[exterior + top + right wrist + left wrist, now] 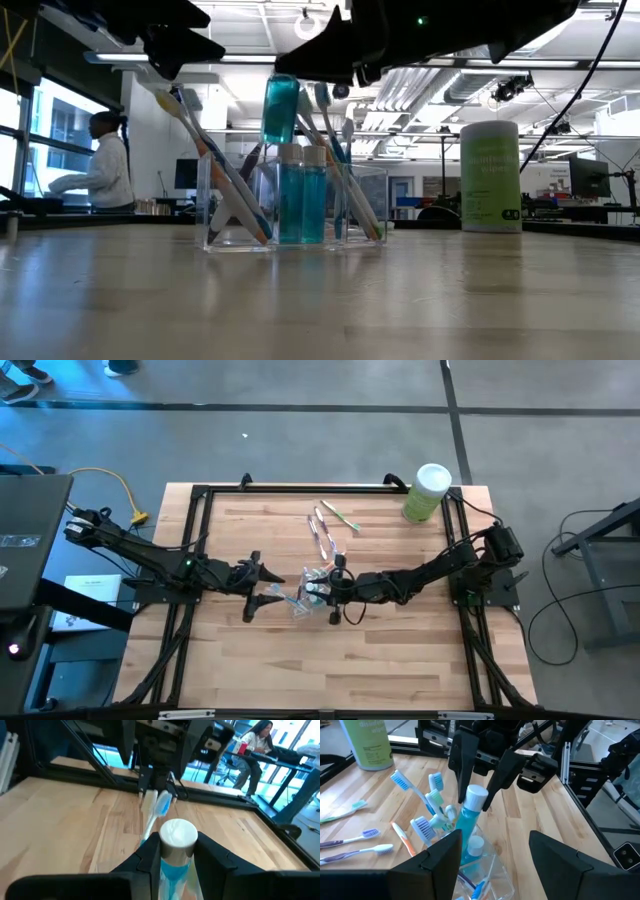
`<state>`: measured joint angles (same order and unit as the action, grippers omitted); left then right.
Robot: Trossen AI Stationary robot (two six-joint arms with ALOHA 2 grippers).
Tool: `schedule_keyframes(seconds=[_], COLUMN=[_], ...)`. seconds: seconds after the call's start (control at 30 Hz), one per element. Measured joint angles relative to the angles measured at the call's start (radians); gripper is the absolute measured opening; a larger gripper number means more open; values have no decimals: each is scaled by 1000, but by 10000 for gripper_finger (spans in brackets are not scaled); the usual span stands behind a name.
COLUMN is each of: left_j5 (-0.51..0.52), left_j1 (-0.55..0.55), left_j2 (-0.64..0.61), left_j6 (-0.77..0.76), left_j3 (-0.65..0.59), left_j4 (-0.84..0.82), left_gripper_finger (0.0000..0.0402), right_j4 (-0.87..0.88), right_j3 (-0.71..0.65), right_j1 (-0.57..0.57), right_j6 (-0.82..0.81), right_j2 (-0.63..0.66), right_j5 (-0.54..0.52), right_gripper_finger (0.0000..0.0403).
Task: Pick & Place toothbrushing station
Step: Put the blue mouthwash into the transparent organizer
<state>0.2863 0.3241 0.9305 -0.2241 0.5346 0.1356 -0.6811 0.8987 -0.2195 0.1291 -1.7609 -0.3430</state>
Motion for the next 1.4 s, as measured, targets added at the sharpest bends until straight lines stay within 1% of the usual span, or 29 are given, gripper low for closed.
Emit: schedule_keyframes(seconds=[0.17,0.37,0.6,0.73,0.9,1.03,1.1,1.17,1.4], left_j5=[0,4,7,7,7,7,7,7,7], left_j1=[0,-1,-1,-1,-1,-1,-1,-1,-1], left_j2=[16,35,36,36,36,36,36,36,36], left_j6=[0,0,0,0,0,0,0,11,14], left_j3=[0,0,0,0,0,0,0,0,0], left_j4=[-1,1,9,9,9,8,8,9,8], left_gripper_finger=[226,226,226,226,226,226,226,226,226], right_j4=[19,29,-35,-31,-21,-39,-77,-88,-88], right_j3=[0,1,0,-1,-1,-1,0,0,0], right_j1=[-1,-1,-1,-1,-1,-1,1,3,3], right_j6=[-33,-57,-35,-34,-73,-76,-80,-67,-69], right_j2=[0,1,1,1,0,-36,-62,-82,-90], right_j5=[-51,-48,-33,-32,-20,-17,-16,-42,-60], right_gripper_finger=[83,83,83,83,83,83,83,83,83])
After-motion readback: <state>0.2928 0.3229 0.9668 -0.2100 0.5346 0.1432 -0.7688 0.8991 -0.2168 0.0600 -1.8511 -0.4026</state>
